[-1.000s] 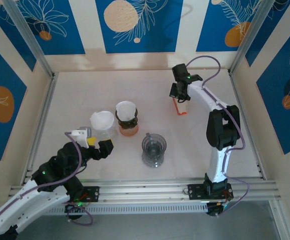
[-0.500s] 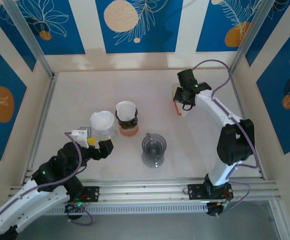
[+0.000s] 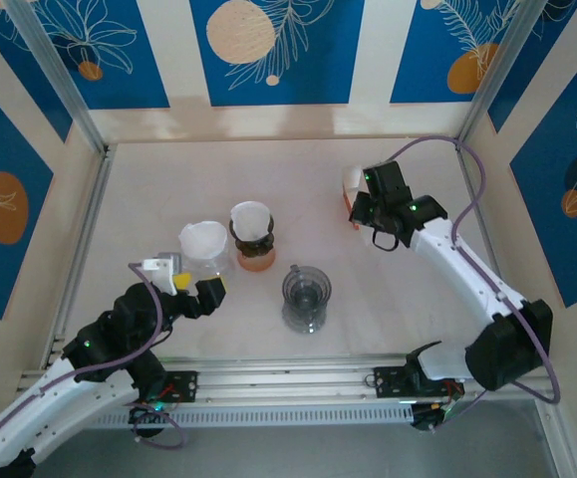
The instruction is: Place the coffee filter in the dripper
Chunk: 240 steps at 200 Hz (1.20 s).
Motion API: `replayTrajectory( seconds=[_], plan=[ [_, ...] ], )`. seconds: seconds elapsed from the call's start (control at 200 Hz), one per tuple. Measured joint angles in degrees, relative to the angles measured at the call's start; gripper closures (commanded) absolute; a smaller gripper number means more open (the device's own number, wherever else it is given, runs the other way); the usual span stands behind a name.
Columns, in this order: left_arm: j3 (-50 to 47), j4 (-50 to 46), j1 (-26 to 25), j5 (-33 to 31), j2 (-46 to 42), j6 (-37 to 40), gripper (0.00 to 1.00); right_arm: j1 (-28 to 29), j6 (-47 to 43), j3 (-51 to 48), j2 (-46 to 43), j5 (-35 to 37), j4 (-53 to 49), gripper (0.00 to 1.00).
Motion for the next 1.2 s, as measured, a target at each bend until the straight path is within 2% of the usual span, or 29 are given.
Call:
replayTrajectory(
  seconds=[0.315, 0.525, 0.845, 1.2],
  plan=[
    [0.0, 0.02, 0.0, 0.02, -0.02, -0.02, 0.0, 5.64, -0.48, -1.11, -12.61, -3.58, -5.33, 1.0],
    [0.0, 0.04, 0.0, 0.0, 0.0, 0.0, 0.0, 8.41, -2.45, 2.1, -16.55, -10.51, -12.5, 1.0],
    [0.0, 0.61, 0.0, 0.0, 0.0, 0.0, 0.0, 14.58, -3.72, 13.4, -14.88, -17.64, -25.42, 1.0],
    [1.22, 1.03, 0.0, 0.02, 1.01, 0.44, 0.0, 19.96, -3.43, 25.51, -3.08, -20.13, -39.15, 1.0]
  ],
)
